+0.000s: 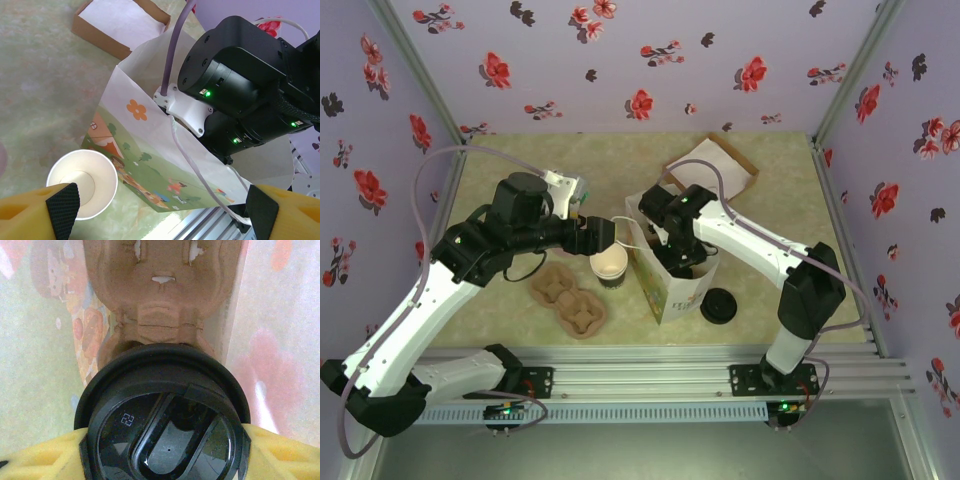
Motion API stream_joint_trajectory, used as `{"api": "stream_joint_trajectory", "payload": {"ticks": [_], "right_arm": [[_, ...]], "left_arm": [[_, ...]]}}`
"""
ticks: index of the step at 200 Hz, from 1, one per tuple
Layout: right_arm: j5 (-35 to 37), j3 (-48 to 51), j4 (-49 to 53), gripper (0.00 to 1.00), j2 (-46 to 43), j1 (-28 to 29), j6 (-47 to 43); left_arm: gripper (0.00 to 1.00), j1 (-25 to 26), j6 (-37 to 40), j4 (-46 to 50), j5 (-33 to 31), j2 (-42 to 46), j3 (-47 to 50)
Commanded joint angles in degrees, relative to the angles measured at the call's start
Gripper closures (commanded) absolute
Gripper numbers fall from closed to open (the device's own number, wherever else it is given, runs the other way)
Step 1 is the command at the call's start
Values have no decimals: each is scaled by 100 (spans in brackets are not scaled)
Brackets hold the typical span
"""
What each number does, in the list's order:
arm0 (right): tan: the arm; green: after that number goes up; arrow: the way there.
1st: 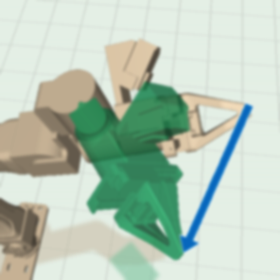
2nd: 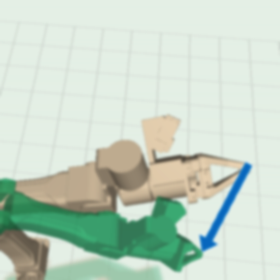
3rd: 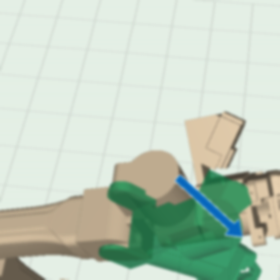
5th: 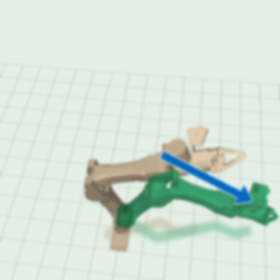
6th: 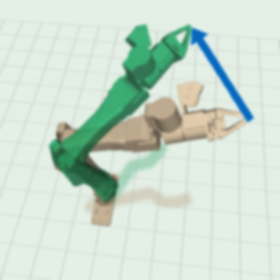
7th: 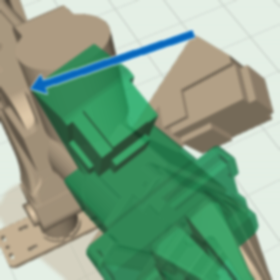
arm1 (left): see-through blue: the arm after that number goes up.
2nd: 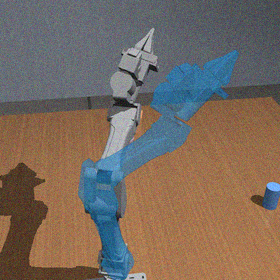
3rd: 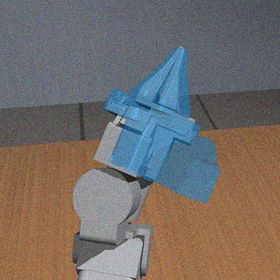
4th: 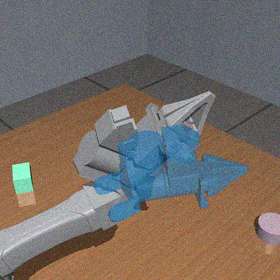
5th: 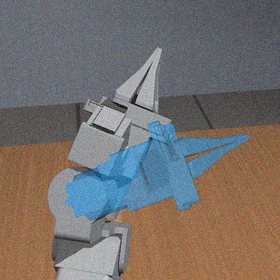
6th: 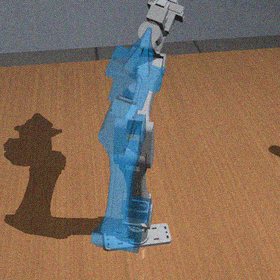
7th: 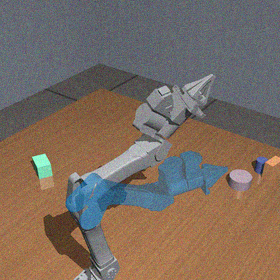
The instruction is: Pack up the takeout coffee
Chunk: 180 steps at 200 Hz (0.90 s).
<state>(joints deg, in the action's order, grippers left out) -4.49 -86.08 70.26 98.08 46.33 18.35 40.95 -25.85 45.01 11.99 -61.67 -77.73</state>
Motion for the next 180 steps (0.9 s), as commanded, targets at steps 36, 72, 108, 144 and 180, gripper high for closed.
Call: {"api": "stream_joint_trajectory", "payload": {"ticks": [36,72,108,144,180], "right_arm": [[-168,439,-327,35,365,-16,-85],[-166,468,-351,35,384,-12,-86],[-175,483,-395,35,403,-18,-86],[-184,492,-429,35,407,-16,-95],[-209,569,-503,35,444,-19,-95]], "left_arm": [[11,36,10,-98,-56,-12,-102],[11,40,10,-107,-56,-18,-104],[11,36,19,-90,-56,-21,-128],[11,37,25,-88,-56,-27,-145],[11,36,28,-81,-56,-60,-172]]}}
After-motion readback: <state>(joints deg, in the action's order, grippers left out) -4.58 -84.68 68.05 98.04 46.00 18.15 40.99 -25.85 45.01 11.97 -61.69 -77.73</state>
